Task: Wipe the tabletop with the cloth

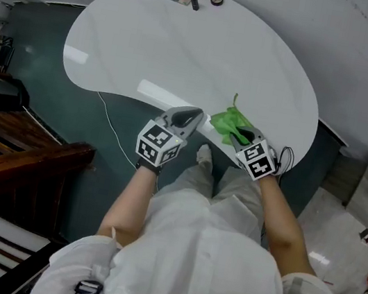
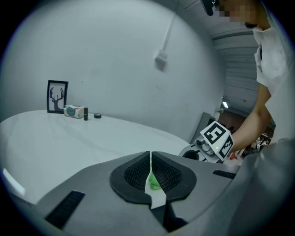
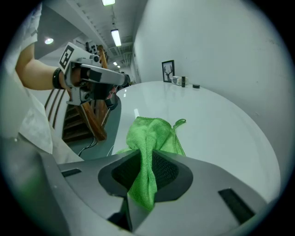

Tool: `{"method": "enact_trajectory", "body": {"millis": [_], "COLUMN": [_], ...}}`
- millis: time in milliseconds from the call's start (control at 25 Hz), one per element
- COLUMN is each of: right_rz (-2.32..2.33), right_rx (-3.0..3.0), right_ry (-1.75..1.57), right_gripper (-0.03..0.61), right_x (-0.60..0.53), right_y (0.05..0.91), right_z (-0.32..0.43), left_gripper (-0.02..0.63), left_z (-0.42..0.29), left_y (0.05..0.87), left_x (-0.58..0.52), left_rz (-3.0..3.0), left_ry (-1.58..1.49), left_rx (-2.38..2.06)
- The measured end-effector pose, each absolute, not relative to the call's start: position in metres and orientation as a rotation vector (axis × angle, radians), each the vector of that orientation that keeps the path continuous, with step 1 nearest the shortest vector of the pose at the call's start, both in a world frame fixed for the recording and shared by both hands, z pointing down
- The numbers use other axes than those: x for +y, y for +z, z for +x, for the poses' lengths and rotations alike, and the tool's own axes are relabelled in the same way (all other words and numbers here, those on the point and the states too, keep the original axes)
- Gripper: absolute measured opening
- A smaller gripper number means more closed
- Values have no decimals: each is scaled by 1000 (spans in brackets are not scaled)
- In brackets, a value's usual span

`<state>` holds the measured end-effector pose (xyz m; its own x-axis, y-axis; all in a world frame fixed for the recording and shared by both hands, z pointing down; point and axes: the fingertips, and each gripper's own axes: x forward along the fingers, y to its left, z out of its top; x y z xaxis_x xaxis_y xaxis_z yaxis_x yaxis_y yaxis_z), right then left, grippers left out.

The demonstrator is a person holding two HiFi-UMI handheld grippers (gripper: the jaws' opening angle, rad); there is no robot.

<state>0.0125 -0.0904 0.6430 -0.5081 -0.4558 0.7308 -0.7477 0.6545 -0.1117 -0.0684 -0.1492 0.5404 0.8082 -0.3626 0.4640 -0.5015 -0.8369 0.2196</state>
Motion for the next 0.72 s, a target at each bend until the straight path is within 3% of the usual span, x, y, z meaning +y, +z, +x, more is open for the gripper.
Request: {"method": "enact_trajectory", "body": {"millis": [320, 720], "right_rz": [679, 1000], "right_rx": [-2238, -2161], "right_ry": [428, 533], "right_gripper": [70, 69], "right_x": [-39, -76], "right_y": [647, 649], "right_z": [31, 174], "left_gripper": [20, 20], "left_z": [-40, 18], "left_y": [537, 544], "left_x": [-136, -102], "left_rz": [2665, 2637], "left_ry": [576, 585], "left_rx": [-659, -673]}}
